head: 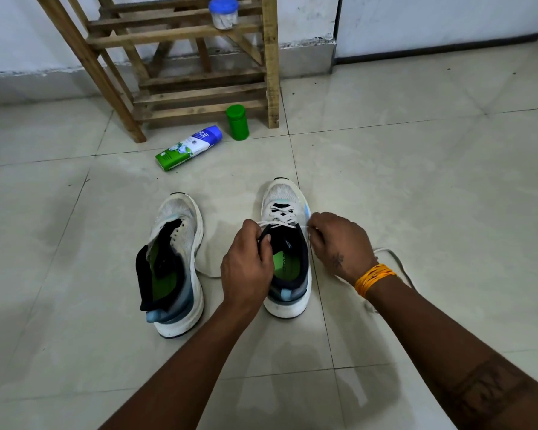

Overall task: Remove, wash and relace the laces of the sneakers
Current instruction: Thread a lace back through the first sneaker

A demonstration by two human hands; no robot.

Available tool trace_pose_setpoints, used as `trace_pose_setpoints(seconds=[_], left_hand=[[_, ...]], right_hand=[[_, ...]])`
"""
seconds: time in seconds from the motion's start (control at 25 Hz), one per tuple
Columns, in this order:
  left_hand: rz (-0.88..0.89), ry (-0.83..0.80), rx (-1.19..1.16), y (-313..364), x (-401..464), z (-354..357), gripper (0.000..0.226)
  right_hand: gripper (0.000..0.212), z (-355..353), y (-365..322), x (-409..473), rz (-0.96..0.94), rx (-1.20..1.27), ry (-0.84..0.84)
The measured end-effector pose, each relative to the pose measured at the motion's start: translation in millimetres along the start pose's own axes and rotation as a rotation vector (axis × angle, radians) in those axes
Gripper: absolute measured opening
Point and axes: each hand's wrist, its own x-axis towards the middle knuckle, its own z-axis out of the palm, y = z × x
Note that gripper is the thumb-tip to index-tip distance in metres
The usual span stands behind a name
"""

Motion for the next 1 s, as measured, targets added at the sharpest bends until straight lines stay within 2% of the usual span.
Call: trace_pose_setpoints(seconds=[0.08, 0.16, 0.2, 0.32, 0.4, 0.44, 0.52, 0.64, 0.72, 0.84, 0.92, 1.0], left_hand=[[-0.019, 0.002, -0.006, 1, 0, 2, 0.018], [-0.027, 0.007, -0.011, 0, -1, 3, 0.017], [-0.021, 0.009, -0.016, -1, -1, 4, 0.017], [-0.005, 0.008, -0.035, -2, -1, 4, 0.019], [-0.002, 0.012, -0.032, -2, -1, 4, 0.021], [-0.006, 0.011, -0.029, -2, -1, 4, 0.021], [-0.022, 0.011, -0.032, 0, -2, 4, 0.023], [-0.034, 0.024, -0.030, 0, -2, 4, 0.023], [-0.031, 0.030, -0.031, -1, -3, 5, 0.023], [-0.033, 0.033, -0.021, 0, -3, 6, 0.023], [-0.039, 0.039, -0.019, 2, -4, 7, 0.023], [-0.041, 0.045, -0.016, 3, -4, 6, 0.023]], right_hand=[[0.017, -3, 17, -3, 0.223, -0.141, -0.087], [0.016, -4, 27, -9, 0.337, -0.215, -0.232], [0.019, -5, 26, -9, 0.312, -0.204, -0.233], [0.030, -8, 4, 0, 0.064, -0.030, -0.062], [0.025, -10, -9, 4, -0.042, 0.034, -0.029], [0.026, -9, -9, 4, -0.027, 0.010, -0.028], [0.025, -14, 2, 1, 0.145, -0.104, -0.065], [0.019, -19, 13, -5, 0.378, -0.242, -0.283], [0.021, -21, 4, -1, 0.314, -0.244, -0.247], [0.023, -18, -16, 8, 0.080, -0.107, -0.076], [0.018, -13, -15, 6, 0.105, -0.106, -0.054], [0.017, -11, -4, 0, 0.263, -0.183, -0.098]])
